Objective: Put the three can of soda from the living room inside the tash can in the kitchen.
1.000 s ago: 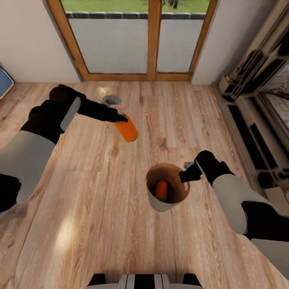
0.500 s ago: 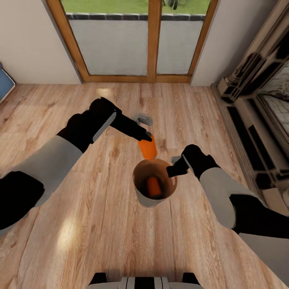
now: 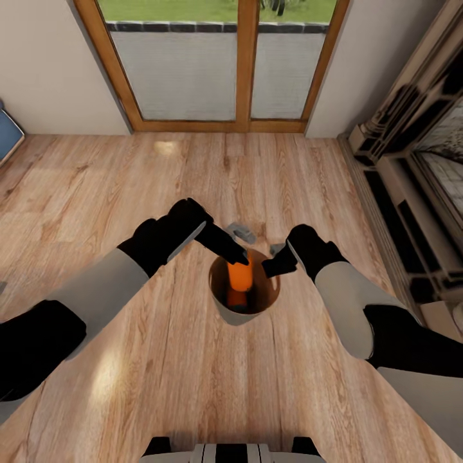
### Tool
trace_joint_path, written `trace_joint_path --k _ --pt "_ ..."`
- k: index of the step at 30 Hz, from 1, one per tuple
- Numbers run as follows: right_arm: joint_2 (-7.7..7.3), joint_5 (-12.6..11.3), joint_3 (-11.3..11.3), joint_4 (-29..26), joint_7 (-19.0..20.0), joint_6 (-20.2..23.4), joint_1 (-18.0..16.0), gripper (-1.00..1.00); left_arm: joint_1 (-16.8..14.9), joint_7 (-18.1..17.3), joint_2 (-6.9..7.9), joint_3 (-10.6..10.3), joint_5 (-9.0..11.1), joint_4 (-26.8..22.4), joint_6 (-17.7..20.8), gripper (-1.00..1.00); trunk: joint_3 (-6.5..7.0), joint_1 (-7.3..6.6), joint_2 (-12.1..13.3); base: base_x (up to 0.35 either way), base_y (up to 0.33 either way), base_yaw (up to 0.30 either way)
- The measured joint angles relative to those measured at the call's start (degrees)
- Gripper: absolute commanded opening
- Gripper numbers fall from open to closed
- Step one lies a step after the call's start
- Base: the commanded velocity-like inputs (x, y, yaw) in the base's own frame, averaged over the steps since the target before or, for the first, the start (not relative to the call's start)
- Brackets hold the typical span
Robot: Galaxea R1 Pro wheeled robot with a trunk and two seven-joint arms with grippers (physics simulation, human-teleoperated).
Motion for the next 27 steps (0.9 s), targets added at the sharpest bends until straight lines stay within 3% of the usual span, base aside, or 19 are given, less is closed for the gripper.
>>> trace_joint_path --k 7,18,19,27 --pt "0.64 -1.0 -0.2 0.8 0.1 0.2 -1.3 -1.00 3.7 1.4 -0.21 -1.3 0.0 0.2 -1.0 -1.00 0.00 0.00 0.0 0.000 0.000 0.000" --pt "0.68 -0.6 -0.2 1.5 0.0 0.1 -1.6 -1.00 5.4 2.0 -0.17 -3.8 0.0 0.4 -2.5 -1.00 0.00 0.00 0.0 0.000 0.000 0.000" --pt "0.67 -0.5 -0.2 1.5 0.0 0.1 -1.6 -1.00 5.4 2.0 -0.16 -3.9 0.0 0.4 -2.5 1.00 0.00 0.00 0.0 0.000 0.000 0.000" --pt "0.60 -0.5 -0.2 1.6 0.0 0.1 -1.6 -1.00 5.5 2.1 0.00 -4.0 0.1 0.0 -2.8 1.00 0.00 0.00 0.0 0.000 0.000 0.000"
